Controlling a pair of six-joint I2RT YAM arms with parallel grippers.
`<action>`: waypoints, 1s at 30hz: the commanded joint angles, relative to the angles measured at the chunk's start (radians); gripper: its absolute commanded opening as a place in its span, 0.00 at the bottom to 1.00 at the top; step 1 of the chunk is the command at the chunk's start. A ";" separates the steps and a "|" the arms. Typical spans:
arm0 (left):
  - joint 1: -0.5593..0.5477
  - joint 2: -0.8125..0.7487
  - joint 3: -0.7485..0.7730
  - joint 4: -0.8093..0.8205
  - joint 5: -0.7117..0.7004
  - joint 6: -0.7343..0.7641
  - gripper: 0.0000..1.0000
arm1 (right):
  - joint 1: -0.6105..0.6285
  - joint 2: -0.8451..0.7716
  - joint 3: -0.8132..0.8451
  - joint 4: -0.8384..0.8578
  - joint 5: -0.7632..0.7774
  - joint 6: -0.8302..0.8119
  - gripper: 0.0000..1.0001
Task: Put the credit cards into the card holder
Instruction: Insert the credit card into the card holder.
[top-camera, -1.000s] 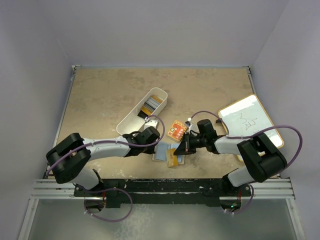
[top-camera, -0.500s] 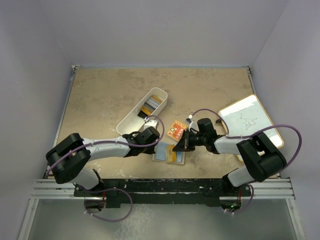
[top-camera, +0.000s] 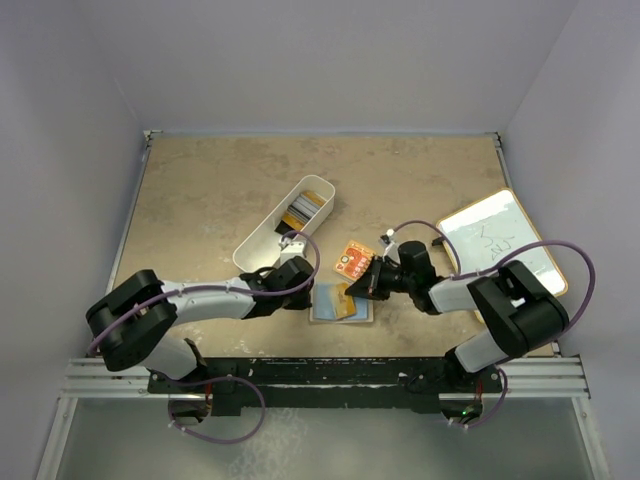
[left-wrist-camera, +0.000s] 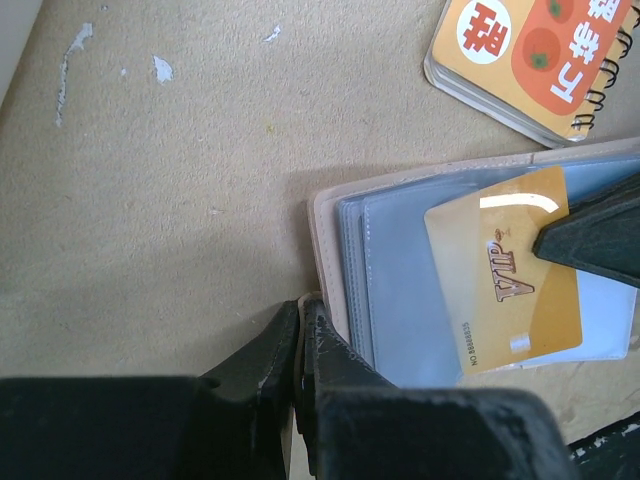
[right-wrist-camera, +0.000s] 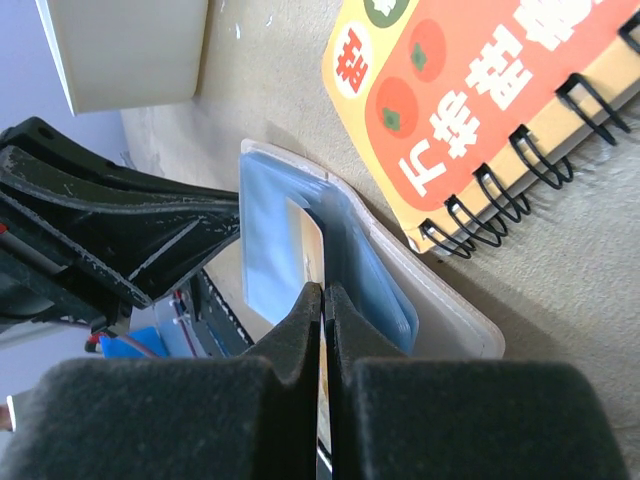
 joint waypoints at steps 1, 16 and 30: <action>-0.018 0.015 -0.044 -0.026 0.109 -0.055 0.00 | 0.024 0.016 -0.025 0.108 0.095 0.051 0.00; -0.014 -0.019 -0.084 0.080 0.189 -0.151 0.00 | 0.098 -0.006 -0.093 0.210 0.250 0.153 0.00; -0.011 -0.027 -0.101 0.117 0.174 -0.186 0.00 | 0.152 -0.007 -0.049 0.084 0.231 0.086 0.21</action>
